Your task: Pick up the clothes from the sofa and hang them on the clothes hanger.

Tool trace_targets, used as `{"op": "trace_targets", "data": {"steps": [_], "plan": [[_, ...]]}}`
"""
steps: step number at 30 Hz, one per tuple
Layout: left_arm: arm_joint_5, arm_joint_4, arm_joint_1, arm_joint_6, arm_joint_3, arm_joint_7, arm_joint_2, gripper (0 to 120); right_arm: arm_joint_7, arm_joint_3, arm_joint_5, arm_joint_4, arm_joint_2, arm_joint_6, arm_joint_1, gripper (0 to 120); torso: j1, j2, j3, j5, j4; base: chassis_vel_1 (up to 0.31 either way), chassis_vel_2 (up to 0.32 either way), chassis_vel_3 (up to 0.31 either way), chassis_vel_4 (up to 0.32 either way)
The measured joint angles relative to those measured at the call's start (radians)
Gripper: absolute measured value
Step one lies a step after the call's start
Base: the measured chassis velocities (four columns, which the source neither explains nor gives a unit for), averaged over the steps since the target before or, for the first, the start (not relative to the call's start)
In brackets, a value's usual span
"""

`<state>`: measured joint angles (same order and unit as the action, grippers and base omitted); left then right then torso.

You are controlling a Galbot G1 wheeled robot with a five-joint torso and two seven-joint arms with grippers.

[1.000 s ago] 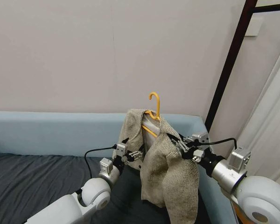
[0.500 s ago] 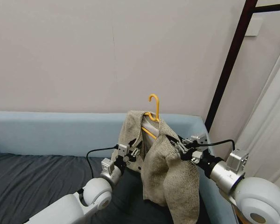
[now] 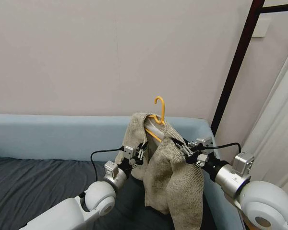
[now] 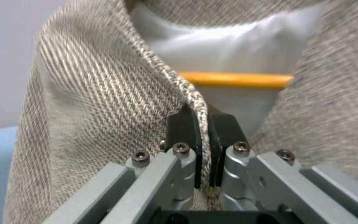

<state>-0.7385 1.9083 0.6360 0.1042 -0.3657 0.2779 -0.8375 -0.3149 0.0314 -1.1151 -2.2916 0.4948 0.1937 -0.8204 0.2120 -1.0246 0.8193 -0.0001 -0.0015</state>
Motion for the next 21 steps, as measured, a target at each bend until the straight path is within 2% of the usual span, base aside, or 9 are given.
{"op": "trace_targets", "data": {"steps": [10, 14, 17, 18, 21], "plan": [[0.057, 0.061, 0.027, 0.060, -0.003, -0.082, 0.026, 1, -0.027, -0.027, -0.014, 0.048, 0.031, 0.008, 0.043, 8, 0.000, 0.000, 0.000, 0.0000, 0.0000, 0.000, 0.000, 0.000, 0.000], [0.074, 0.058, 0.042, 0.058, 0.002, -0.065, 0.035, 1, -0.027, -0.025, -0.013, 0.047, 0.036, 0.008, 0.038, 8, 0.000, 0.000, 0.000, 0.0000, 0.0000, 0.000, 0.000, 0.000, 0.000], [0.079, 0.054, 0.047, 0.041, 0.014, -0.034, 0.041, 12, -0.027, -0.020, -0.014, 0.036, 0.029, 0.008, 0.038, 8, 0.000, 0.000, 0.000, 0.0000, 0.0000, 0.000, 0.000, 0.000, 0.000], [0.079, 0.054, 0.047, 0.041, 0.014, -0.034, 0.041, 12, -0.027, -0.020, -0.014, 0.036, 0.029, 0.008, 0.038, 8, 0.000, 0.000, 0.000, 0.0000, 0.0000, 0.000, 0.000, 0.000, 0.000], [0.084, 0.057, 0.055, 0.022, 0.032, 0.009, 0.050, 26, -0.027, -0.007, -0.017, 0.026, 0.025, 0.008, 0.030, 8, 0.000, 0.000, 0.000, -0.0001, 0.0000, 0.000, 0.000, 0.000, 0.000]]}}
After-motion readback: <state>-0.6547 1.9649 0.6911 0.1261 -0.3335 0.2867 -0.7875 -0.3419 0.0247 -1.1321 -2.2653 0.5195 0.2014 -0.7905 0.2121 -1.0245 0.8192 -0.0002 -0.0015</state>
